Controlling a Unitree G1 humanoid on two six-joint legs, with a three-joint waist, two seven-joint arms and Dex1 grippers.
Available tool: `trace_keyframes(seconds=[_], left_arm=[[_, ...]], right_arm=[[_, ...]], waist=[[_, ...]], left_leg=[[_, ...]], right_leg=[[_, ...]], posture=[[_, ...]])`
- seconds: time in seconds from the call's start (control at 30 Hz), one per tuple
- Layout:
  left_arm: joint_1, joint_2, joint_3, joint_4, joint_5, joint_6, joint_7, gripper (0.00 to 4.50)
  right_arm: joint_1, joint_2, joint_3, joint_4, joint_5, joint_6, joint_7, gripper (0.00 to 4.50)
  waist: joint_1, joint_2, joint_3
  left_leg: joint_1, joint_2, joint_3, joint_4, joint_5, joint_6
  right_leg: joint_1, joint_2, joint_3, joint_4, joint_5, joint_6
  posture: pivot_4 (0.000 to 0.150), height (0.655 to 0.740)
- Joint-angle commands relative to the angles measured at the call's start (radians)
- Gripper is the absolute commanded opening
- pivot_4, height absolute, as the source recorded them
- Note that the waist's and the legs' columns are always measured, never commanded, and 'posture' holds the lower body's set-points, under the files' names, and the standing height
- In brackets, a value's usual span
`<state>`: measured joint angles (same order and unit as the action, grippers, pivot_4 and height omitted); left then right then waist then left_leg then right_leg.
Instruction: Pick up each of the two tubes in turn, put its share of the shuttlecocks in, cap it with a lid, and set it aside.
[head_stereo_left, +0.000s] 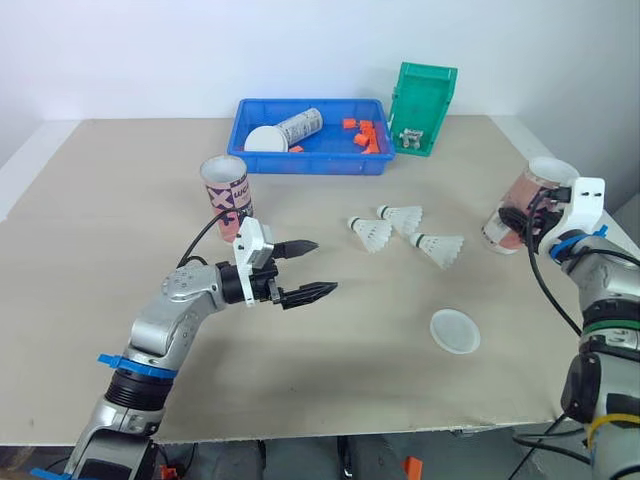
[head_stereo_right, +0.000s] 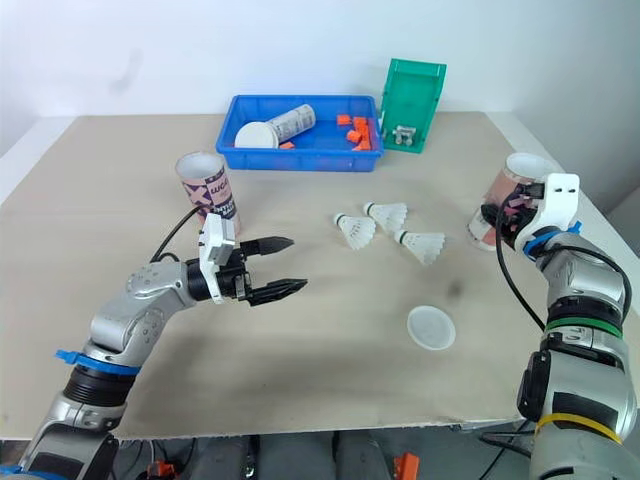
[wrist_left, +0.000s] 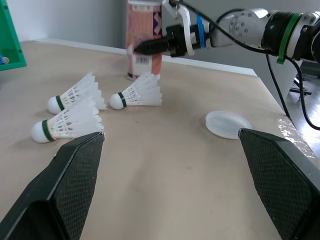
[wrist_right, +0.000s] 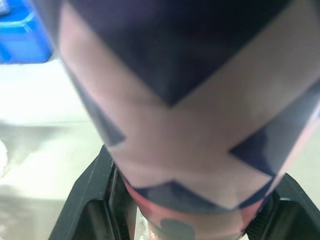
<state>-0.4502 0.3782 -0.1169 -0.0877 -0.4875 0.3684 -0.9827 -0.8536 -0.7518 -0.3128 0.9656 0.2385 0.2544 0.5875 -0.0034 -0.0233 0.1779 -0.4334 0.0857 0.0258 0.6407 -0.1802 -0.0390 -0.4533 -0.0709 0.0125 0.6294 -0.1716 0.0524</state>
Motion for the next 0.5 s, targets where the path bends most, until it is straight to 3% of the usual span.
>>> trace_keyframes(seconds=[0.03,0.07,0.1,0.5], left_arm=[[0.005,0.006,0.027,-0.038,-0.006,-0.010,0.016,4.50],[0.007,0.006,0.029,-0.040,-0.008,-0.008,0.018,4.50],[0.008,0.006,0.030,-0.042,-0.010,-0.007,0.021,4.50],[0.000,0.005,0.042,-0.034,-0.022,-0.004,0.023,4.50]], right_arm=[[-0.016,-0.018,0.011,0.076,-0.025,-0.037,0.015,3.80],[-0.014,-0.019,0.011,0.084,-0.026,-0.042,0.023,4.42],[-0.014,-0.021,0.010,0.089,-0.028,-0.048,0.027,4.47],[0.064,-0.151,0.039,0.057,-0.062,-0.032,0.149,4.47]], waist=[[-0.001,0.000,0.000],[-0.005,0.000,0.000],[-0.005,0.000,0.000],[-0.018,0.000,0.000]], left_leg=[[0.000,-0.001,0.000,0.000,0.000,0.000],[0.000,-0.001,0.000,0.000,0.000,0.000],[0.000,-0.001,0.000,0.001,0.000,0.001],[0.000,-0.004,-0.001,0.000,0.001,0.002]], right_leg=[[0.001,0.001,0.003,0.000,0.000,0.000],[0.001,0.002,0.005,0.000,0.000,0.000],[0.001,0.003,0.006,0.000,0.000,0.001],[0.001,0.013,0.023,0.000,-0.001,0.004]], posture=[[0.150,0.7037],[0.150,0.7037],[0.150,0.7037],[0.150,0.7037]])
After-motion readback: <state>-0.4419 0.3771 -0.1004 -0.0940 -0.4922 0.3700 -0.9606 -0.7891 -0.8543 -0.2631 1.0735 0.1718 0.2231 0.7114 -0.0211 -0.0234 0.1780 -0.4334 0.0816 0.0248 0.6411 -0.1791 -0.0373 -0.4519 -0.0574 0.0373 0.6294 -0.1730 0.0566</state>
